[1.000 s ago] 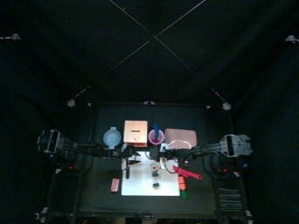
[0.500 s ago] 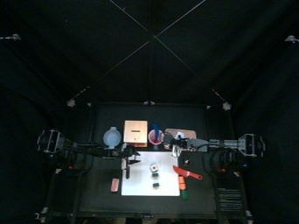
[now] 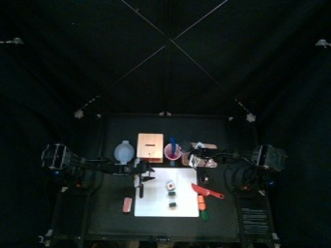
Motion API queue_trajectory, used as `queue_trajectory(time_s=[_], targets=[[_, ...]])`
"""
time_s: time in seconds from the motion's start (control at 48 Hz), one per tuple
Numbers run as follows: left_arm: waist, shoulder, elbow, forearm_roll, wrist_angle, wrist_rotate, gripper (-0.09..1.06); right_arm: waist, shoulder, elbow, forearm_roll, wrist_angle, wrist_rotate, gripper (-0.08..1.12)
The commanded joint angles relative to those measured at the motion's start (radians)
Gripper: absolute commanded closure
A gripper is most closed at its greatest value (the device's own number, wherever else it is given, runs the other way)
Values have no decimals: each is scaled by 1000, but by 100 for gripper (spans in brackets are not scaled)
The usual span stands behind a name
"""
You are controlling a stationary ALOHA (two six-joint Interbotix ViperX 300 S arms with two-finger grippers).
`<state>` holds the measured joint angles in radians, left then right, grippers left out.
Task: Place sushi on board then cut the sushi with the knife then place the pieces on the plate
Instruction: Place the 4 sushi pieces on the plate
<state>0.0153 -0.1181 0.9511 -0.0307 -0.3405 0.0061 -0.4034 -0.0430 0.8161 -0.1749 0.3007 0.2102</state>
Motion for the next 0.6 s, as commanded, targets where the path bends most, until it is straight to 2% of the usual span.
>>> queue_trajectory(time_s=[0.021, 0.208, 0.375, 0.604], targets=[[3, -12, -11, -2, -5, -2, 19, -6, -20, -31, 0, -5, -2, 24], [5, -12, -12, -2, -5, -2, 19, 15, -80, -64, -5, 51, -3, 18], [5, -12, -12, -2, -2, -2, 19, 155, -117, -121, -12, 74, -20, 18], [6, -12, -11, -2, -2, -2, 19, 350, -80, -178, -60, 78, -5, 18]])
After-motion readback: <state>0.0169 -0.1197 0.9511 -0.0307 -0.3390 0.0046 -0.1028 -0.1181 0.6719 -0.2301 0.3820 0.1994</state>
